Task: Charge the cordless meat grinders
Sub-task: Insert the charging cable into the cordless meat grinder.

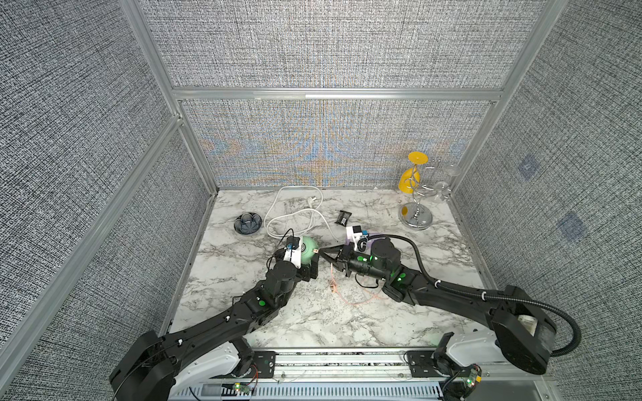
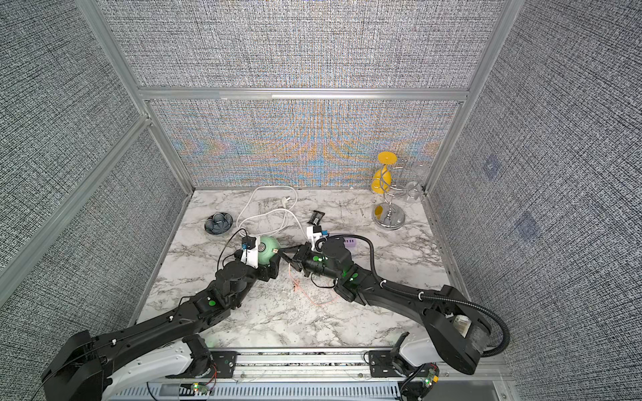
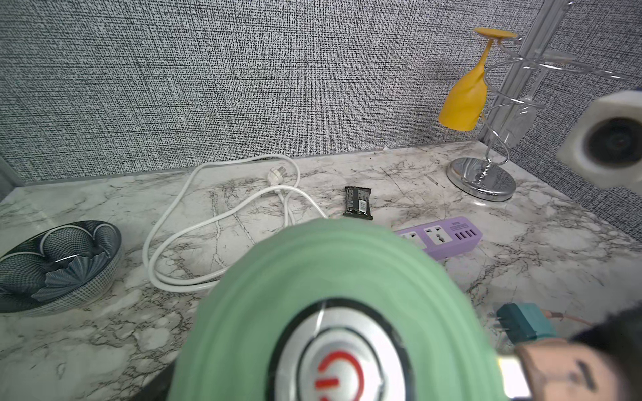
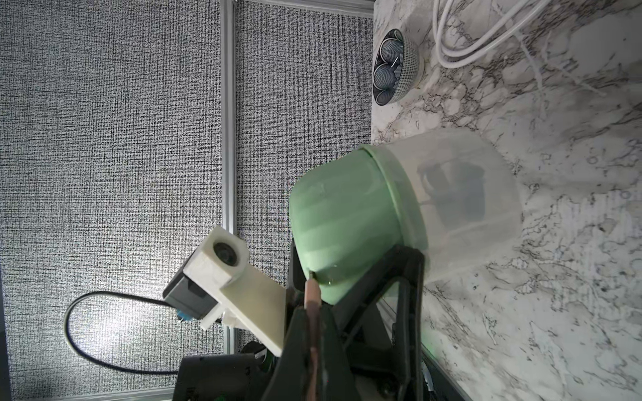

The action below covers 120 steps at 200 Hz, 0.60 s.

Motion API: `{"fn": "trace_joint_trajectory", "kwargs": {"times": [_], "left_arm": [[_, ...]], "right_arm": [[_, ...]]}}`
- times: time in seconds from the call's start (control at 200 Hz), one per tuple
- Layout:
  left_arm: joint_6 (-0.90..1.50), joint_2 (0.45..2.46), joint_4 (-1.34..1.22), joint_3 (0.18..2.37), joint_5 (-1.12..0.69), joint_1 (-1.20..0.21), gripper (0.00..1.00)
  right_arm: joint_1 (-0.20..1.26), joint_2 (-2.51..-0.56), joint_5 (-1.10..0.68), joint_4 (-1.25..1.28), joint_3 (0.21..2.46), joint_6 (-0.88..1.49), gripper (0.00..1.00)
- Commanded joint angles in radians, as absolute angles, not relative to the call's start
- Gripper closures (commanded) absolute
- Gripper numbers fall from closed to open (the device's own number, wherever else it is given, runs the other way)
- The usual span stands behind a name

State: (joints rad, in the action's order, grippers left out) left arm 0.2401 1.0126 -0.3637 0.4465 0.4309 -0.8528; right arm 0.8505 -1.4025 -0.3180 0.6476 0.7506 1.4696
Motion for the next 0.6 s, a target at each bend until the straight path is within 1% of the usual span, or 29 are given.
{"fn": "trace_joint_trajectory", "kwargs": {"times": [0.0,0.32,0.595], "left_arm": [[0.197,1.015,-0.401,0.460,0.361,-0.855,0.28],[0.107,1.000,-0.328,0.485,0.281,-0.856,0.35],[0.082,0.991,-0.286,0.505,0.194,-0.857,0.36]], "right_arm": [[0.854,-1.423,-0.336,0.734,0.761,1.497,1.00],[0.851,-1.456,-0.359,0.711,0.786,1.503,1.00],[0.839,-1.520,-0.389,0.782,0.778,1.548,1.00]]}}
